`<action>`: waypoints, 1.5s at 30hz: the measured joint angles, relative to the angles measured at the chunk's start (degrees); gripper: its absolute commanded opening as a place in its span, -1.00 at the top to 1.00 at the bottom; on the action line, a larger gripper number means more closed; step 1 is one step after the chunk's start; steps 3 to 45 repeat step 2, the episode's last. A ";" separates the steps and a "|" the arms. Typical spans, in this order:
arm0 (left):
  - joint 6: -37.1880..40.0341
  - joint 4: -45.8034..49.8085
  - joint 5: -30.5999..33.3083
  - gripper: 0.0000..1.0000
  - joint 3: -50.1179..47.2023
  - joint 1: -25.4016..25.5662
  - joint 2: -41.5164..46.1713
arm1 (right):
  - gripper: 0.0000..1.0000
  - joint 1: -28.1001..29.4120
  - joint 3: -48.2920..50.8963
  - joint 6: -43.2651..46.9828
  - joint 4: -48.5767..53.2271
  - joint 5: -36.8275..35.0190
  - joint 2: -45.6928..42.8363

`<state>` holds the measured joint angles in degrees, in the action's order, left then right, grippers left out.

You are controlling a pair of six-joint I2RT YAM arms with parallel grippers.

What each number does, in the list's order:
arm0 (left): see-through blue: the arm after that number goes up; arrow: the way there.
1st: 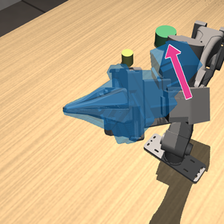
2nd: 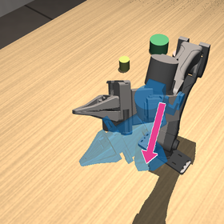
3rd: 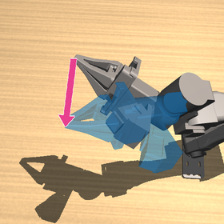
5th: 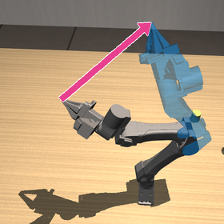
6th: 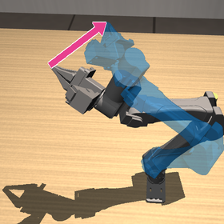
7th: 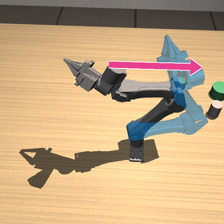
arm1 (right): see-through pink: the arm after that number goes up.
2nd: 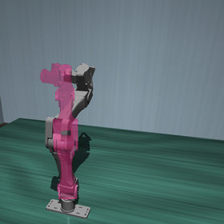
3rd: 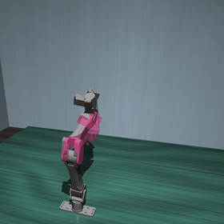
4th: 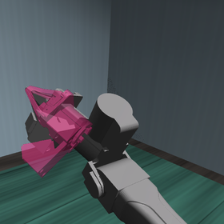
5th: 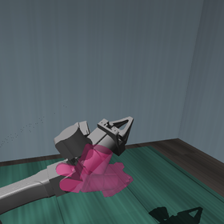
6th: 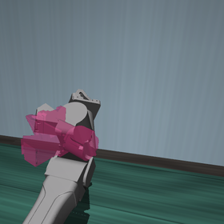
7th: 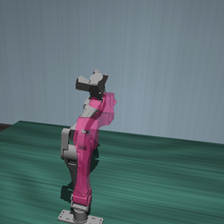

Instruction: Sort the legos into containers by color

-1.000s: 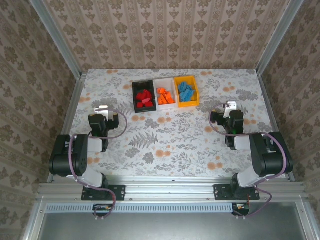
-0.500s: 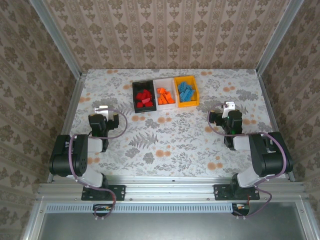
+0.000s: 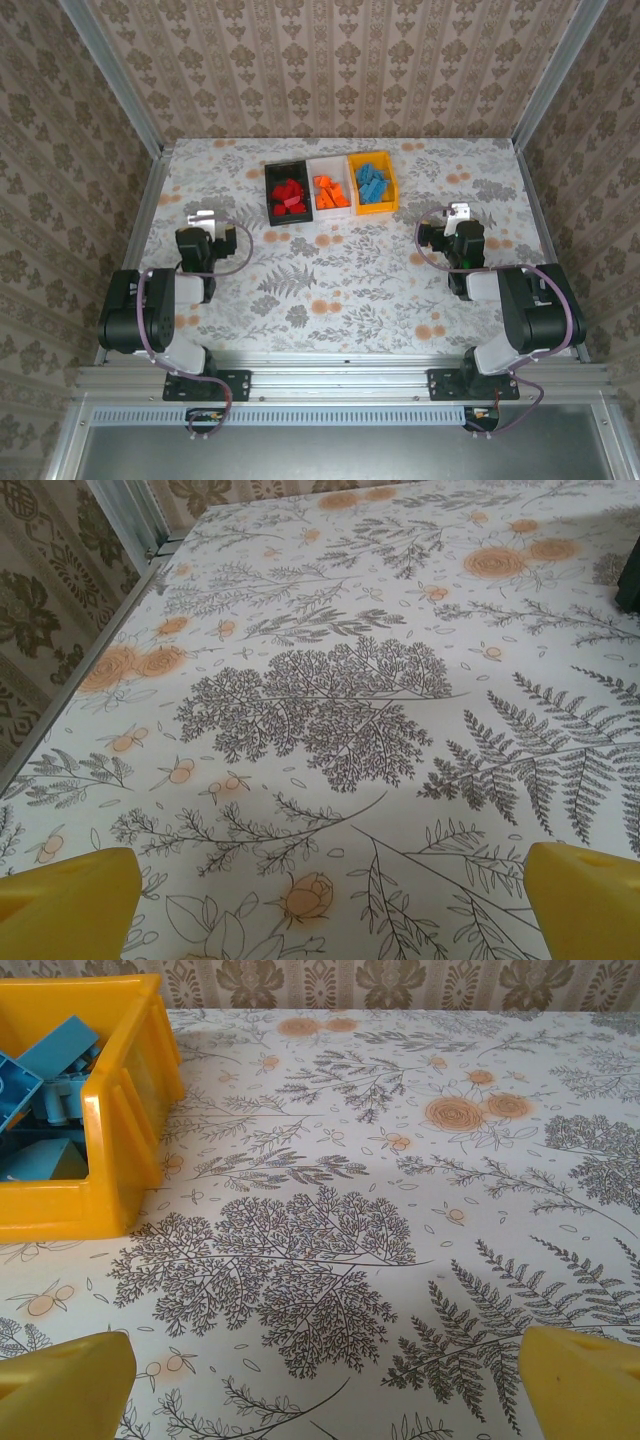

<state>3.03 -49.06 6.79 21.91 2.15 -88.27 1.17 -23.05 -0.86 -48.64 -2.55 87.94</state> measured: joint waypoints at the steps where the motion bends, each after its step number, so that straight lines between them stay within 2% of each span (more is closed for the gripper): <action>1: 0.00 -0.07 -0.07 -1.00 0.04 0.00 0.00 | -1.00 0.00 0.00 0.00 0.00 0.00 0.00; 45: 0.00 -0.04 -0.17 -0.99 0.04 0.00 0.00 | -1.00 0.00 0.00 0.00 0.00 0.00 0.00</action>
